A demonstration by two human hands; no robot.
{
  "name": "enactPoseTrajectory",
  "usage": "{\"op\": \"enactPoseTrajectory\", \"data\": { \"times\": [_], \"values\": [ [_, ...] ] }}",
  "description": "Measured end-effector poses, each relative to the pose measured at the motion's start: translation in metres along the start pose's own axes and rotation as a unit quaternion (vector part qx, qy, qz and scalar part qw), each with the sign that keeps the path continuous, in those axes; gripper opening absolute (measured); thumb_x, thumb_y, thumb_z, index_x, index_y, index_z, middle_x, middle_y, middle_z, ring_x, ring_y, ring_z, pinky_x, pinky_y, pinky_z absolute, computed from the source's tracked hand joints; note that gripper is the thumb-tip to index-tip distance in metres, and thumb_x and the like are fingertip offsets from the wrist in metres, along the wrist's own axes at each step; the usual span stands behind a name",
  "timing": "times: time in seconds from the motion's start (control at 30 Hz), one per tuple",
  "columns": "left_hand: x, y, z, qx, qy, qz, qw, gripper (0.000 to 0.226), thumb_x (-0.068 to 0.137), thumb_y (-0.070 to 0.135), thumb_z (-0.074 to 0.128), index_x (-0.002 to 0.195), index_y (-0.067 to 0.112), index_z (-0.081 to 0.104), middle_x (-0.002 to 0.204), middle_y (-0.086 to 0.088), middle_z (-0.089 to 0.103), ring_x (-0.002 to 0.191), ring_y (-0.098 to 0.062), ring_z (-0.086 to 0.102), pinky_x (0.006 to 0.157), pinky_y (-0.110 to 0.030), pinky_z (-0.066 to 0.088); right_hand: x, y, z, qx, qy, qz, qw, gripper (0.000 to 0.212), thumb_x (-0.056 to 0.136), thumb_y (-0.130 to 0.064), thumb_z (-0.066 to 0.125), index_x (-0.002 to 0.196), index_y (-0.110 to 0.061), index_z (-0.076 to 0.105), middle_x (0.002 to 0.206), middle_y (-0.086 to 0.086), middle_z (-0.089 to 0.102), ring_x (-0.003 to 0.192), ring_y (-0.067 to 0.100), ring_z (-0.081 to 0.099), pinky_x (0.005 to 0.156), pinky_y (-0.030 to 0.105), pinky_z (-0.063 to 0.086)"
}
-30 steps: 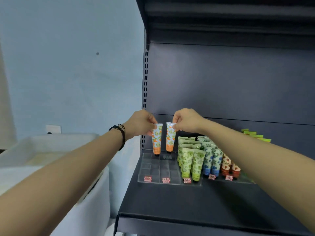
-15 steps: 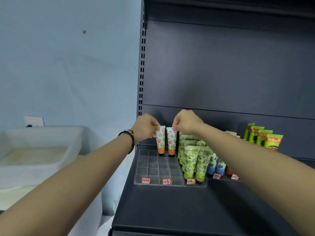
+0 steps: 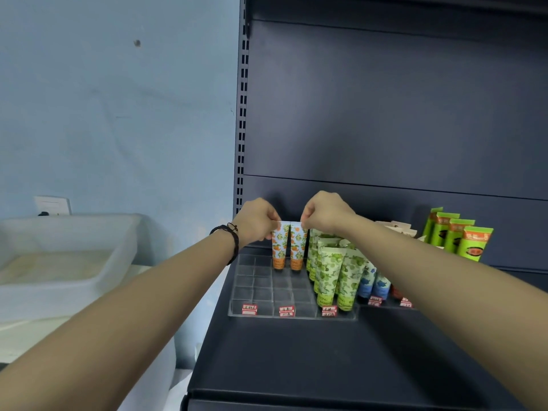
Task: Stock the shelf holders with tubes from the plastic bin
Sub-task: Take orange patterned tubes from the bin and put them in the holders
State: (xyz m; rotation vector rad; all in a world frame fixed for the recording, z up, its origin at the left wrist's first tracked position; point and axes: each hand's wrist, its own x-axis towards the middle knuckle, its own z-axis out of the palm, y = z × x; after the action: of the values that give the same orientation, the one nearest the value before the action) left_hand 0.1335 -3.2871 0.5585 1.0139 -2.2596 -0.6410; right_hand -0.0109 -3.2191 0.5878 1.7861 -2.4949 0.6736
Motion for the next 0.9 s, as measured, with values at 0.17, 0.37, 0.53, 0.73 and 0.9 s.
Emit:
{"op": "enactPoseTrajectory", "data": {
  "times": [0.17,0.37,0.53,0.73,0.9],
  "values": [
    [-0.001,0.006,0.0,0.004,-0.003,0.003,1.0,0.019,0.089,0.016,0.062,0.102,0.003,0.069,0.092,-0.011,0.069,0.074,-0.021,0.063,0.055,-0.021,0.049,0.001,0.002,-0.003,0.007,-0.018,0.009,1.0,0.008,0.078,-0.01,0.068,0.08,-0.015,0.074,0.097,0.002,0.07,0.095,0.024,0.066,0.086,0.04,0.057],
    [-0.005,0.009,0.001,-0.003,0.021,-0.001,1.0,0.035,0.086,0.022,0.067,0.117,0.007,0.063,0.116,-0.01,0.065,0.105,-0.022,0.06,0.083,-0.022,0.043,-0.006,-0.002,-0.008,0.038,-0.016,-0.009,0.999,0.009,0.08,-0.02,0.073,0.087,-0.015,0.075,0.1,0.003,0.07,0.096,0.022,0.065,0.088,0.039,0.056],
    [-0.027,0.016,-0.005,0.006,0.03,0.003,1.0,0.033,0.086,0.028,0.067,0.114,0.012,0.06,0.112,-0.006,0.064,0.094,-0.015,0.056,0.078,-0.022,0.04,-0.029,-0.001,-0.021,0.033,-0.019,-0.081,0.996,0.013,0.08,-0.033,0.074,0.082,-0.02,0.07,0.096,0.0,0.069,0.094,0.018,0.065,0.086,0.038,0.055],
    [-0.076,0.036,-0.02,0.193,0.116,0.037,0.974,0.045,0.081,0.041,0.067,0.12,0.022,0.055,0.133,-0.008,0.044,0.127,-0.029,0.033,0.099,-0.038,0.039,-0.072,0.007,-0.041,0.011,-0.004,-0.169,0.986,0.032,0.079,-0.045,0.073,0.096,-0.018,0.069,0.097,-0.002,0.067,0.095,0.017,0.063,0.086,0.039,0.054],
    [-0.118,0.071,-0.03,0.251,0.151,-0.039,0.955,0.064,0.081,0.046,0.066,0.136,0.021,0.043,0.142,-0.011,0.038,0.132,-0.033,0.029,0.102,-0.04,0.034,-0.101,0.016,-0.058,0.042,0.014,-0.196,0.98,0.045,0.078,-0.049,0.073,0.108,-0.016,0.067,0.107,0.002,0.066,0.101,0.019,0.061,0.091,0.038,0.051]
  ]
}}
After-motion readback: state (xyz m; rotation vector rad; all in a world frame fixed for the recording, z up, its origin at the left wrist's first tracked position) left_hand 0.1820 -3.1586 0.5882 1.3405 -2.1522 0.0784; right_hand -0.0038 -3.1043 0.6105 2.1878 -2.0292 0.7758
